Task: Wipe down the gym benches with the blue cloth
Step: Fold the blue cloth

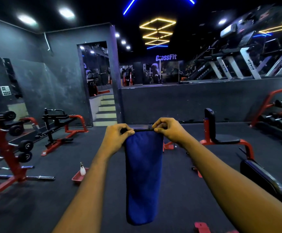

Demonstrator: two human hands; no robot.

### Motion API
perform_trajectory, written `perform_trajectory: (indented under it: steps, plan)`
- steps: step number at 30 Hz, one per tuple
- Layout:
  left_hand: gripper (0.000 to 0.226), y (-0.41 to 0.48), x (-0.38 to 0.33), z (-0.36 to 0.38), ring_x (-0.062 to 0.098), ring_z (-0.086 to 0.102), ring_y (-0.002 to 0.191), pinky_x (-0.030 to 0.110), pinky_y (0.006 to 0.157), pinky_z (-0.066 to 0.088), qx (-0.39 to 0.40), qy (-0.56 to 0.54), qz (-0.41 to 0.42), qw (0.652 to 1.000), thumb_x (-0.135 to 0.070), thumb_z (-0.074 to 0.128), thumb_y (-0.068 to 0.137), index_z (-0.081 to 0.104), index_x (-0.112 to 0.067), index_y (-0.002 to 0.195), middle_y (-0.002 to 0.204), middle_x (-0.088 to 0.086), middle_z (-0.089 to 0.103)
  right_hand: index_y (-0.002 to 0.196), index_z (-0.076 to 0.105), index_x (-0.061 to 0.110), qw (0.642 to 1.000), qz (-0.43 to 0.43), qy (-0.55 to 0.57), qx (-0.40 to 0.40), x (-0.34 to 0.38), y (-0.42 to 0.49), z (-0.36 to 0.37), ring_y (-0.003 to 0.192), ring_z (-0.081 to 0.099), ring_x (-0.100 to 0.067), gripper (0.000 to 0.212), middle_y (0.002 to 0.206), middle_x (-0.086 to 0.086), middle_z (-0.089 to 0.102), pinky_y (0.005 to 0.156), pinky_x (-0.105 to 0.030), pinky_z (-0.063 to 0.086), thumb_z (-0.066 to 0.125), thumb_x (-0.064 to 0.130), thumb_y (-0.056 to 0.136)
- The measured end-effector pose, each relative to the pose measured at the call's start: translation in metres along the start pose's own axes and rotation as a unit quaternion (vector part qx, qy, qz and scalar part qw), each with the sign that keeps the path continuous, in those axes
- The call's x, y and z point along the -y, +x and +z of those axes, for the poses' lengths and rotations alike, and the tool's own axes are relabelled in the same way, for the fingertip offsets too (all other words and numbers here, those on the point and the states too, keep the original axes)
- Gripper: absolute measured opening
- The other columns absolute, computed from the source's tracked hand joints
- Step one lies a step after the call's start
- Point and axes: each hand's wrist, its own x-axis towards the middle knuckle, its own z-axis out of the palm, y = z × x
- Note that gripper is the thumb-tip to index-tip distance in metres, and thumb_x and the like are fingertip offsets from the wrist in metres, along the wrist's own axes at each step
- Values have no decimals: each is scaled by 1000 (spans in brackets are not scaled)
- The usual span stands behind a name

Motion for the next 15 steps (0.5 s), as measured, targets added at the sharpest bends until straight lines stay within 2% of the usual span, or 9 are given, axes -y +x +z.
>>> perform_trajectory:
  steps: [3,5,7,10,11,13,15]
  plan:
    - [6,1,0,-3,13,67,73,35,68,57,-20,23,4,1000,-17,75,85,74,-14,79,74,-3,72,102,71,11,998,14,-1,56,-2,-3,1,87,71,-15,18,92,-10,74,79,-24,57,75,6,85]
    - [7,2,0,-6,13,66,73,33,66,56,-9,37,9,999,-19,76,84,73,-15,78,74,-2,71,102,72,14,997,20,-36,71,-5,-2,5,86,71,-18,21,94,-11,74,84,-31,58,76,4,84]
    - [12,1,1,-7,12,65,72,30,64,53,5,58,10,998,-21,78,82,71,-14,76,73,-1,69,102,74,12,997,18,-54,52,-4,-2,8,84,69,-13,18,95,-7,75,86,-31,57,72,2,87]
    - [22,2,3,-14,20,67,69,43,61,57,15,58,-22,998,-20,81,80,65,-7,72,72,6,69,104,74,10,998,0,-60,15,3,0,12,95,69,-20,16,100,-7,74,90,-32,56,65,4,93]
    - [23,4,3,-16,17,68,70,45,64,58,29,61,-30,997,-19,81,80,63,-5,73,74,7,69,103,74,11,999,-8,-49,16,6,0,13,98,68,-20,16,102,-6,74,93,-34,55,63,4,94]
    - [22,8,0,-18,13,67,76,39,69,57,84,83,-36,992,-18,81,79,62,-9,83,81,3,70,100,73,14,999,-28,-28,31,13,1,17,100,67,-17,17,102,-4,73,97,-38,53,61,3,95]
    - [35,10,-5,-15,16,65,86,33,73,54,162,79,-66,981,-22,81,79,59,-17,105,93,1,69,98,72,16,998,-51,-15,44,20,3,22,101,67,-15,18,102,-3,73,97,-38,54,60,2,94]
